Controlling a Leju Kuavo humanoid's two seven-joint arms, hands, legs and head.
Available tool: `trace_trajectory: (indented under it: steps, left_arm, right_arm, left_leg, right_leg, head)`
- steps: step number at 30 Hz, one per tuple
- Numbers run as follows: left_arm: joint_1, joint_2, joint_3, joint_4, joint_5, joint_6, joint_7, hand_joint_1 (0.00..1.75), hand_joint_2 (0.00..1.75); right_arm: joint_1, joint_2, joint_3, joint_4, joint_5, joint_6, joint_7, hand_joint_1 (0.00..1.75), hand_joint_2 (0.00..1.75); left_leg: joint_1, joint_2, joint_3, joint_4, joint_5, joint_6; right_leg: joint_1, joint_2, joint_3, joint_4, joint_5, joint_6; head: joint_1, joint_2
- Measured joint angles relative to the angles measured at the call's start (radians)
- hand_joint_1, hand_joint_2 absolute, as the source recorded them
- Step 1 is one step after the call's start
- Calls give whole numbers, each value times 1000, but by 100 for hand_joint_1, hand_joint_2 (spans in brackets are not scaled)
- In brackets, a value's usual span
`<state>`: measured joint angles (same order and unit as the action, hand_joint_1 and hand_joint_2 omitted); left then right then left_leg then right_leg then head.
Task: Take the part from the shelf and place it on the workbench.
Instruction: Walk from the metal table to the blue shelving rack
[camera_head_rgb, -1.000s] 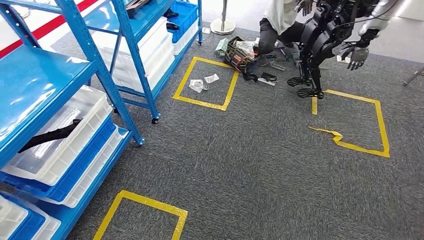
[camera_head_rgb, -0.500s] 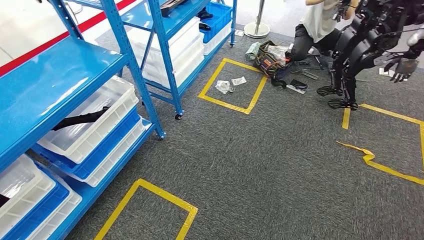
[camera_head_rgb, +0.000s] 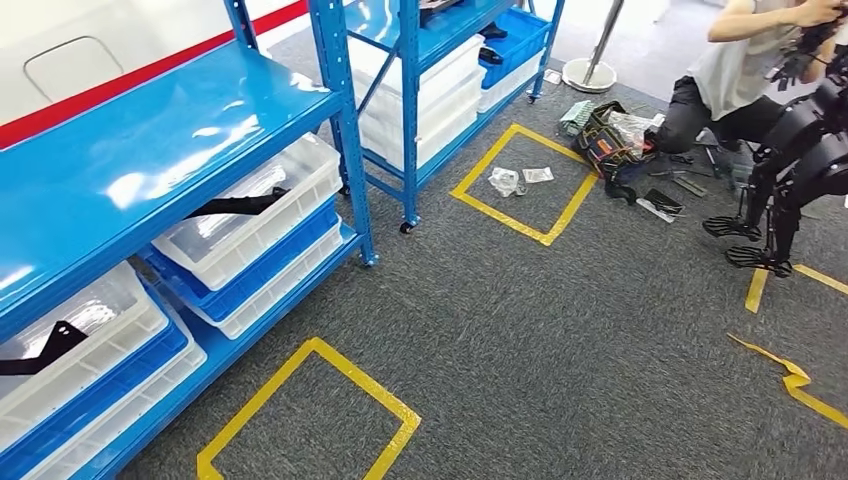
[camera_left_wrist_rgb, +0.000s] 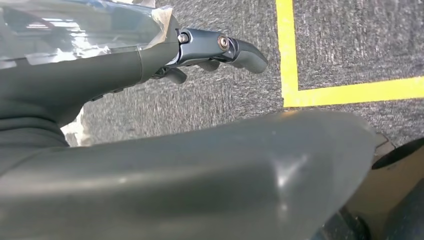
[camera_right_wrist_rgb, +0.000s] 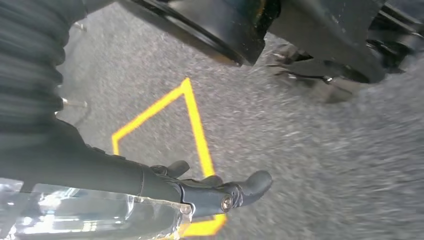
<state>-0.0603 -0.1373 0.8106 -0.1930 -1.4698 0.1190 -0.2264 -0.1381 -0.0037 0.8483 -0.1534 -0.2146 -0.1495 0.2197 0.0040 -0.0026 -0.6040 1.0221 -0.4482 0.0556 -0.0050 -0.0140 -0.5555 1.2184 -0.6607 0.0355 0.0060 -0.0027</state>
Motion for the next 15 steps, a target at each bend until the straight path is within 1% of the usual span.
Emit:
trace_trajectory:
  steps: [1,2,3,4,5,6,7,8,9,10,11,12,13,14,15]
  left_arm:
    - [0,0,0,0,0,0,1,0,0]
    - [1,0,0,0,0,0,1,0,0]
    - [2,0,0,0,0,0,2,0,0]
    - [3,0,0,0,0,0,2,0,0]
    - [3,-1,0,0,0,0,2,0,0]
    - [2,-1,0,0,-1,0,2,0,0]
    - [2,-1,0,0,-1,0,3,0,0]
    - [2,0,0,0,-1,-1,4,0,0]
    - [4,0,0,0,-2,-1,6,0,0]
    - [6,0,1,0,-1,-1,8,0,0]
    - [9,0,2,0,0,-2,10,0,0]
    - [9,0,2,0,1,-2,12,0,0]
    - [8,0,4,0,3,-1,14,0,0]
    - [7,0,5,0,5,-1,16,0,0]
    - [5,-1,6,0,8,0,18,0,0]
  right_arm:
    - [-4,1,0,0,-1,0,-1,0,175]
    - [-7,1,0,0,-1,0,-1,0,175]
    - [-8,2,0,0,-1,0,-2,0,175]
    - [-6,2,0,0,0,0,-1,0,175]
    - [-3,2,0,0,0,0,0,0,175]
    - [0,2,0,0,0,0,1,0,175]
    - [2,3,1,0,-1,0,2,0,175]
    - [2,4,1,0,-2,-1,2,0,175]
    - [2,6,1,0,-3,-1,2,0,175]
    - [1,8,1,0,-2,-2,2,0,175]
    - [0,10,2,0,-1,-4,2,0,175]
    - [1,12,4,0,2,-4,3,0,175]
    - [1,14,7,0,4,-5,5,0,175]
    - [2,13,10,0,7,-4,7,0,175]
    - [2,13,14,0,9,-3,10,0,175]
  left_leg:
    - [0,-13,0,0,0,1]
    - [0,-27,1,1,0,1]
    - [1,-42,2,1,1,0]
    - [2,-57,4,2,1,-2]
    - [3,-72,4,3,2,-5]
    - [2,-86,2,6,3,-10]
    - [2,-98,-2,7,6,-16]
    - [1,-108,-7,7,9,-24]
    - [0,-117,-11,5,13,-31]
    - [2,-125,-13,2,17,-37]
    - [2,-115,-16,5,15,-43]
    - [1,-93,-25,22,3,-48]
    - [1,-64,-42,59,-20,-52]
    - [0,-31,-68,116,-52,-55]
    - [2,-13,-100,185,-84,-59]
  right_leg:
    - [0,4,-26,56,-18,1]
    - [-2,5,-36,77,-18,7]
    - [-4,6,-28,59,-2,16]
    - [-7,12,-4,3,30,27]
    - [-13,30,25,-71,65,38]
    - [-17,51,49,-140,92,43]
    - [-20,70,63,-186,109,43]
    - [-20,82,67,-207,114,37]
    - [-18,80,67,-211,114,29]
    - [-19,70,68,-211,117,20]
    - [-20,60,71,-214,120,12]
    - [-22,48,75,-216,123,4]
    - [-24,35,78,-219,125,-4]
    - [-22,21,79,-219,125,-10]
    - [-19,6,79,-219,124,-14]
  head:
    - [0,0]
    - [0,0]
    - [0,0]
    - [0,0]
    - [1,0]
    - [1,0]
    - [1,0]
    - [1,0]
    - [1,0]
    - [0,0]
    - [0,0]
    - [-3,0]
    - [-6,0]
    - [-9,0]
    - [-12,0]
